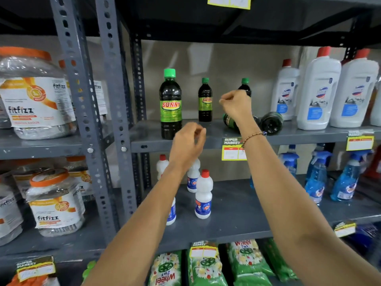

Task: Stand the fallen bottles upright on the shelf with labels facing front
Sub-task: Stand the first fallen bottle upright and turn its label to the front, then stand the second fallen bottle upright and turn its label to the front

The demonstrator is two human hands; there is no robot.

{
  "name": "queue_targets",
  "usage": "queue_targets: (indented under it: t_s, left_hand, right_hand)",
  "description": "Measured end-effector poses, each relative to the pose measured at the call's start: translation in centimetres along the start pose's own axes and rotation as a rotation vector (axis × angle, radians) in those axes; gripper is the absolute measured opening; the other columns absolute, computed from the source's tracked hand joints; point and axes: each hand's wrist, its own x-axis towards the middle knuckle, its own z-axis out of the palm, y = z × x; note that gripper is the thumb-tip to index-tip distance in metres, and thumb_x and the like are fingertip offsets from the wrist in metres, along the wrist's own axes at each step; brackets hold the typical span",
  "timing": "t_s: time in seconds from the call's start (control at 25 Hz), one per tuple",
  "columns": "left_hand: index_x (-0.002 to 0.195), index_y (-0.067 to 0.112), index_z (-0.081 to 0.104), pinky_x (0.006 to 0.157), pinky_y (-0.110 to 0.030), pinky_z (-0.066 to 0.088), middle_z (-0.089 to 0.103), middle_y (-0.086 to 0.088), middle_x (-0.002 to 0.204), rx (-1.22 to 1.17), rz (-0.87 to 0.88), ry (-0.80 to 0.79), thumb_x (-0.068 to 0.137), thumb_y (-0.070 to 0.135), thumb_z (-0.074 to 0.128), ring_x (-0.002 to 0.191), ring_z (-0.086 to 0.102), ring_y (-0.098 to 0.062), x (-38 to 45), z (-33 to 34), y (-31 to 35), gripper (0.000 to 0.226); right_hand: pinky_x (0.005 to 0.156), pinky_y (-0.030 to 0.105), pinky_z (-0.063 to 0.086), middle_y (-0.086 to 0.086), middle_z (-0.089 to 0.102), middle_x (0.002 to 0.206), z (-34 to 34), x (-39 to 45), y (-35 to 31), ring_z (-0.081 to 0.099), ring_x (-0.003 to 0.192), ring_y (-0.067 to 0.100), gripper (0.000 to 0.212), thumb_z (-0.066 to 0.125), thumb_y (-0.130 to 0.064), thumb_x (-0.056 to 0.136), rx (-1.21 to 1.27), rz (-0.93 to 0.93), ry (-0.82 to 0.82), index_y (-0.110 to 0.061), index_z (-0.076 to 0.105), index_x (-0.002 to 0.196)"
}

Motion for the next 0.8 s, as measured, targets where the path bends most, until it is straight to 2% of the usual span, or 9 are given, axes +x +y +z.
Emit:
queue_targets:
  t_s: [0.08, 0.12, 0.2, 0.32, 0.4, 0.48, 0.56, 0.68, 0.8]
  left_hand:
    - [0.097, 0.005, 0.063, 0.074, -0.038, 0.048, 0.064, -0.009, 0.094, 0.173, 0.113, -0.068, 0.095, 0.02, 0.05, 0.086, 0.057, -0.025, 0.7, 2.8, 0.2, 0.021]
    - [0.1, 0.005, 0.063, 0.075, -0.04, 0.048, 0.065, -0.01, 0.097, 0.286, 0.16, -0.072, 0.095, 0.021, 0.047, 0.088, 0.057, -0.027, 1.1, 4.1, 0.1, 0.024]
    - [0.104, 0.007, 0.064, 0.077, -0.039, 0.046, 0.066, -0.009, 0.103, 0.52, 0.138, -0.065, 0.096, 0.029, 0.039, 0.093, 0.059, -0.028, 1.4, 5.7, -0.4, 0.035]
    - [0.092, 0.011, 0.066, 0.075, -0.038, 0.044, 0.068, -0.007, 0.089, 0.758, 0.077, -0.072, 0.098, 0.036, 0.028, 0.082, 0.061, -0.027, 0.8, 6.6, -1.1, 0.045]
    - [0.085, 0.014, 0.064, 0.071, -0.037, 0.043, 0.067, -0.004, 0.08, 0.796, 0.073, -0.057, 0.099, 0.036, 0.029, 0.074, 0.059, -0.026, 0.6, 6.9, -1.4, 0.044]
    - [0.084, 0.015, 0.064, 0.069, -0.037, 0.042, 0.066, -0.003, 0.079, 0.809, 0.081, -0.05, 0.099, 0.036, 0.03, 0.073, 0.058, -0.025, 0.6, 6.8, -1.4, 0.043]
    - [0.086, 0.016, 0.065, 0.069, -0.036, 0.041, 0.065, -0.002, 0.079, 0.825, 0.107, -0.031, 0.099, 0.035, 0.031, 0.073, 0.057, -0.024, 0.5, 6.8, -1.5, 0.041]
    - [0.088, 0.016, 0.066, 0.069, -0.035, 0.042, 0.067, -0.001, 0.081, 0.803, 0.131, -0.021, 0.099, 0.033, 0.032, 0.072, 0.058, -0.023, 0.7, 6.8, -1.4, 0.04]
    - [0.093, 0.014, 0.067, 0.073, -0.038, 0.041, 0.069, -0.002, 0.089, 0.845, 0.118, -0.013, 0.099, 0.035, 0.03, 0.077, 0.059, -0.025, 0.3, 6.6, -1.8, 0.043]
  right_hand:
    - [0.085, 0.031, 0.047, 0.022, 0.067, 0.11, -1.3, 1.5, 1.4, 0.061, 0.109, 0.037, 0.025, 0.054, -0.021, 0.09, -0.223, 0.042, -0.001, -0.001, 0.068, 0.097]
    - [0.088, 0.034, 0.046, 0.025, 0.064, 0.116, -1.7, 2.3, 2.1, 0.057, 0.113, 0.039, 0.033, 0.051, -0.026, 0.091, -0.319, 0.086, -0.034, 0.001, 0.065, 0.104]
    - [0.095, 0.039, 0.044, 0.022, 0.058, 0.126, -2.1, 3.3, 3.5, 0.053, 0.118, 0.04, 0.04, 0.045, -0.028, 0.09, -0.492, 0.161, -0.14, -0.002, 0.059, 0.117]
    - [0.1, 0.044, 0.045, 0.02, 0.056, 0.128, -2.3, 3.8, 4.0, 0.054, 0.119, 0.038, 0.037, 0.048, -0.018, 0.091, -0.587, 0.193, -0.284, -0.001, 0.055, 0.122]
    - [0.095, 0.043, 0.049, 0.019, 0.06, 0.122, -1.7, 3.9, 3.6, 0.057, 0.114, 0.036, 0.035, 0.057, -0.019, 0.087, -0.619, 0.121, -0.31, -0.002, 0.057, 0.117]
    - [0.093, 0.04, 0.049, 0.017, 0.058, 0.123, -0.7, 4.0, 3.5, 0.054, 0.114, 0.035, 0.054, 0.07, -0.035, 0.077, -0.627, 0.09, -0.363, -0.004, 0.056, 0.119]
    - [0.091, 0.035, 0.046, 0.015, 0.054, 0.128, -0.3, 4.2, 3.2, 0.05, 0.119, 0.033, 0.07, 0.072, -0.046, 0.074, -0.619, 0.108, -0.5, -0.005, 0.052, 0.126]
    - [0.09, 0.033, 0.046, 0.013, 0.055, 0.134, -1.3, 4.9, 3.3, 0.055, 0.117, 0.03, 0.061, 0.068, -0.043, 0.081, -0.498, 0.165, -0.649, -0.004, 0.054, 0.126]
    - [0.088, 0.034, 0.048, 0.013, 0.059, 0.125, -1.7, 4.8, 4.1, 0.058, 0.111, 0.03, 0.062, 0.07, -0.042, 0.079, -0.405, 0.186, -0.575, -0.003, 0.055, 0.125]
